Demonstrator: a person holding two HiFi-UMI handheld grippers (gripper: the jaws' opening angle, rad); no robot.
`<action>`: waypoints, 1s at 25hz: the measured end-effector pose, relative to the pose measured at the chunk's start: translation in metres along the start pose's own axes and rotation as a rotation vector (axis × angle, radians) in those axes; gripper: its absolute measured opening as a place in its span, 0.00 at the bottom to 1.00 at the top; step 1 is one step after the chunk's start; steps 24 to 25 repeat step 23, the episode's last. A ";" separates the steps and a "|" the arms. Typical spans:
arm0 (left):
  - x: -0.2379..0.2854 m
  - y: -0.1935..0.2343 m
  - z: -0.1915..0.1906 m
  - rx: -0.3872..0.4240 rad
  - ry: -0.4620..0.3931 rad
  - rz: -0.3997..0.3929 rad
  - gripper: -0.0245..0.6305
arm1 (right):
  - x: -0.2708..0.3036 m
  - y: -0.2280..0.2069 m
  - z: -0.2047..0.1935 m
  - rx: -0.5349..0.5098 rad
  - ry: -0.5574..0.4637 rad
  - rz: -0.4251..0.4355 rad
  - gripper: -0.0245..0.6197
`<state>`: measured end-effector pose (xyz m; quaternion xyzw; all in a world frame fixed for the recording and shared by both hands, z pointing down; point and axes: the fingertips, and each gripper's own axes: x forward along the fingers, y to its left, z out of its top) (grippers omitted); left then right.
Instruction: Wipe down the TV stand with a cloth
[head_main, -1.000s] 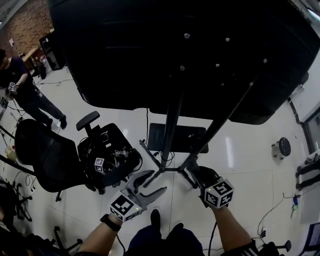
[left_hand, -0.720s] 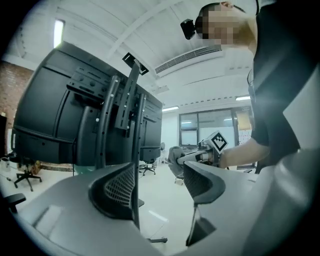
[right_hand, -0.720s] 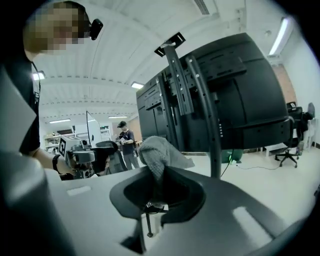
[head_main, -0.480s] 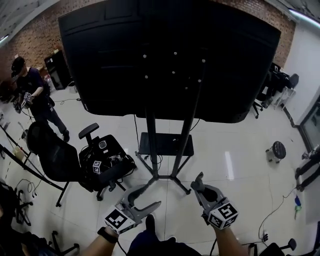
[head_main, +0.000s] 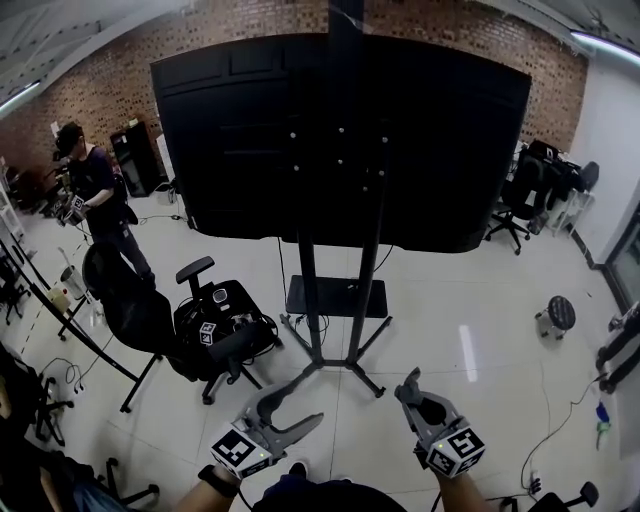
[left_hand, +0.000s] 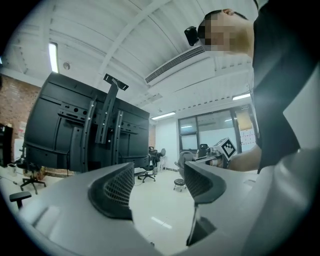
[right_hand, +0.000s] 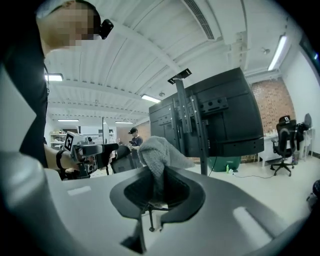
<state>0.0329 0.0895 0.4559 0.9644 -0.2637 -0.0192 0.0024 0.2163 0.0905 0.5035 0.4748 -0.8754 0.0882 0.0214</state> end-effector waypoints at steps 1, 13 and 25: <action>-0.005 -0.002 0.001 -0.002 0.004 0.004 0.56 | -0.004 0.004 0.001 0.006 -0.007 0.002 0.09; -0.059 -0.006 0.023 0.005 -0.037 -0.015 0.56 | 0.013 0.081 0.045 -0.031 -0.091 0.067 0.09; -0.085 -0.002 0.032 0.023 -0.058 -0.043 0.57 | 0.009 0.112 0.053 -0.028 -0.115 0.066 0.09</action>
